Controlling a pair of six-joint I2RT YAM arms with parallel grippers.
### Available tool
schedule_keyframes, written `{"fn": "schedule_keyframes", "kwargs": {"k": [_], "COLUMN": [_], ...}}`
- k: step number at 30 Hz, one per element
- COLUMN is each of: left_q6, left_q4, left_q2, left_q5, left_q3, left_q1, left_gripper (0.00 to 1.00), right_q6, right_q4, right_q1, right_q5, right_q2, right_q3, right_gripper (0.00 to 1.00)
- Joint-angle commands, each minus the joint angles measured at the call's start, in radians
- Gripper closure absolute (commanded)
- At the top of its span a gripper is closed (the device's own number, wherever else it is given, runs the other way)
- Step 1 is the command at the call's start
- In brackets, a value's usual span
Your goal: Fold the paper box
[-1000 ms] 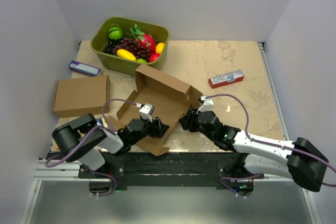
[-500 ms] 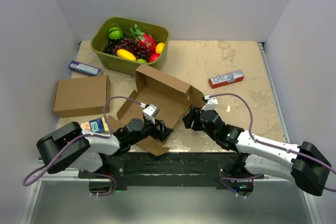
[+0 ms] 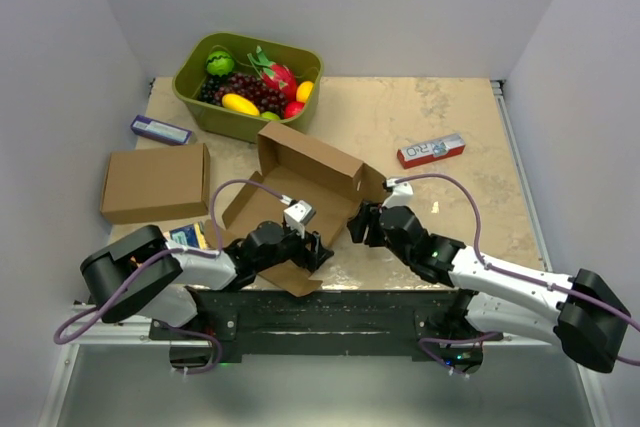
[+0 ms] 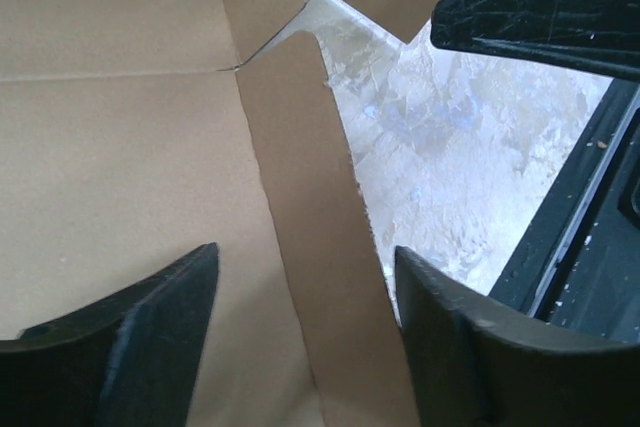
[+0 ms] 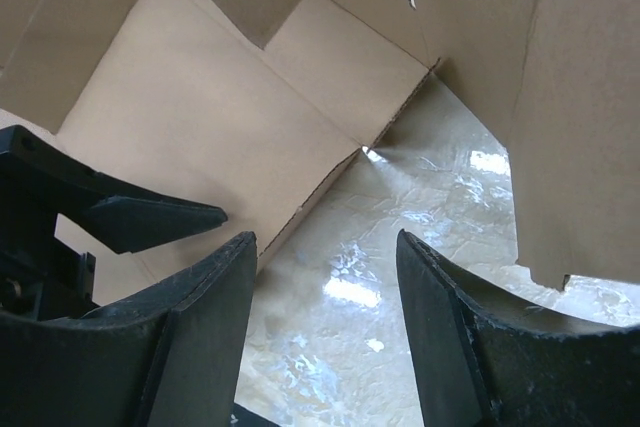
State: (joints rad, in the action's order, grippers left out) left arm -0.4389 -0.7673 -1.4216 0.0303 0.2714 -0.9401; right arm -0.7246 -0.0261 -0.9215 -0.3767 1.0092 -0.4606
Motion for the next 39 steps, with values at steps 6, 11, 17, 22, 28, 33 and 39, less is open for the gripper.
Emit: {"fn": "schedule_keyframes", "kwargs": {"k": [6, 11, 17, 22, 28, 33, 39], "left_q6": [-0.087, -0.132, -0.139, -0.143, -0.144, -0.144, -0.144], "left_q4": [-0.062, -0.107, -0.084, -0.058, -0.059, -0.063, -0.067], "left_q2": [0.001, -0.010, 0.027, 0.052, 0.050, 0.053, 0.058], "left_q5": [-0.069, -0.069, -0.075, -0.102, -0.105, -0.107, -0.104], "left_q3": [-0.040, -0.074, -0.074, -0.075, -0.077, -0.083, -0.089], "left_q1": [-0.006, -0.006, -0.008, -0.006, -0.006, -0.006, -0.005], "left_gripper": [0.41, 0.51, 0.61, 0.61, 0.61, 0.61, 0.61], "right_q6": [0.086, 0.143, 0.195, 0.224, 0.225, 0.252, 0.307], "right_q4": [0.072, 0.150, 0.279, 0.446, 0.586, 0.522, 0.411], "right_q1": [0.004, 0.004, 0.004, 0.004, 0.009, 0.029, 0.102], "right_q5": [-0.050, -0.036, -0.060, -0.168, -0.350, -0.295, -0.234], "right_q2": [-0.026, -0.026, -0.072, -0.095, -0.052, -0.006, 0.066], "right_q3": [-0.098, -0.184, -0.299, -0.413, -0.463, -0.438, -0.382], "right_gripper": [0.40, 0.41, 0.41, 0.39, 0.30, 0.29, 0.33]}}
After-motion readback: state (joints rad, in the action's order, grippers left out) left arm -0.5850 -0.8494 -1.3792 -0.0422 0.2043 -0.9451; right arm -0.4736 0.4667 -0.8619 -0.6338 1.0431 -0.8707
